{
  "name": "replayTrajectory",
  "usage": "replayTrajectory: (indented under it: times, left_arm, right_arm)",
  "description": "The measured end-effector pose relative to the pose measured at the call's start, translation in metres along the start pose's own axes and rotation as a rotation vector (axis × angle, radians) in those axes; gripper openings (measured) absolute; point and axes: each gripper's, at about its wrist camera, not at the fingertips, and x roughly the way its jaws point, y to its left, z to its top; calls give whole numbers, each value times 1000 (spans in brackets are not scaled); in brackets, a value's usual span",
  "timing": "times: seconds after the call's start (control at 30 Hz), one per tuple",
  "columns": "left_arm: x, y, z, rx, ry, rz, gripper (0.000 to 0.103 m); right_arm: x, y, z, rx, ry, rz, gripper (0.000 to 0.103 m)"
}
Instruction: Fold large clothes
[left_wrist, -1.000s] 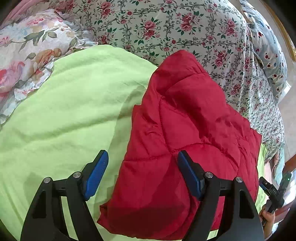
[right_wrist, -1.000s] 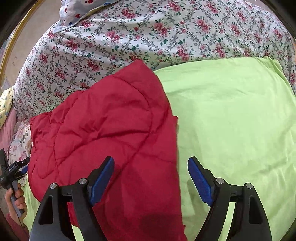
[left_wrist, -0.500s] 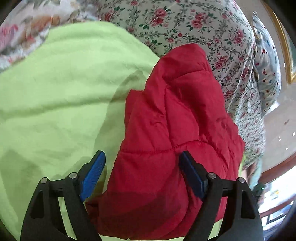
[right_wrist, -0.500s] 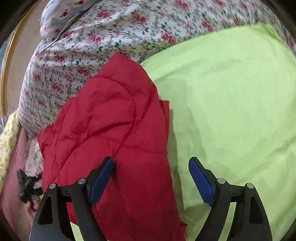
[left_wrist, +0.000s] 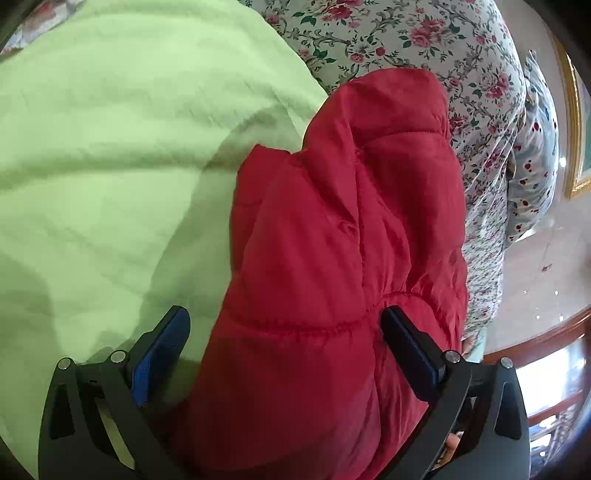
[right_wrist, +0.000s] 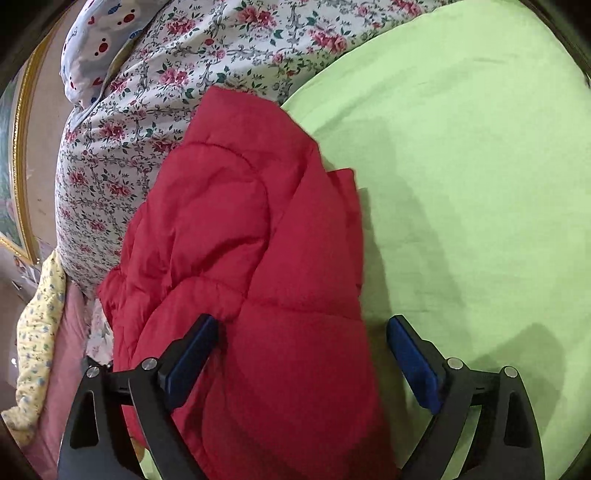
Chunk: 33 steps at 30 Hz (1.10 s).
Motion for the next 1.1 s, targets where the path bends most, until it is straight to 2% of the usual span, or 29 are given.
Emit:
replayTrajectory:
  times: [0.1, 0.17, 0.2, 0.23, 0.37, 0.47, 0.57, 1.1]
  left_arm:
    - [1, -7, -1, 26, 0, -2, 102]
    - [-1, -15, -4, 70, -5, -35, 77]
    - [-2, -19, -5, 86, -15, -26, 75]
    - [-3, -22, -6, 96, -17, -26, 68]
    - [-14, -33, -9, 124, -27, -25, 50]
    - [-26, -43, -14, 151, -38, -15, 46]
    - [-38, -51, -22, 175, -46, 6, 45]
    - [-116, -31, -99, 194, 19, -38, 44]
  right_arm:
    - [7, 5, 0, -10, 20, 18, 95]
    - [13, 11, -1, -31, 36, 25, 93]
    - [14, 13, -2, -39, 42, 27, 93]
    - [16, 17, -3, -54, 49, 22, 89]
    - [12, 25, -5, -98, 64, 11, 67]
    - [1, 34, -6, -123, 65, 10, 47]
    - [-11, 43, -11, -156, 68, 5, 42]
    - [-79, 39, -84, -112, 105, 65, 39]
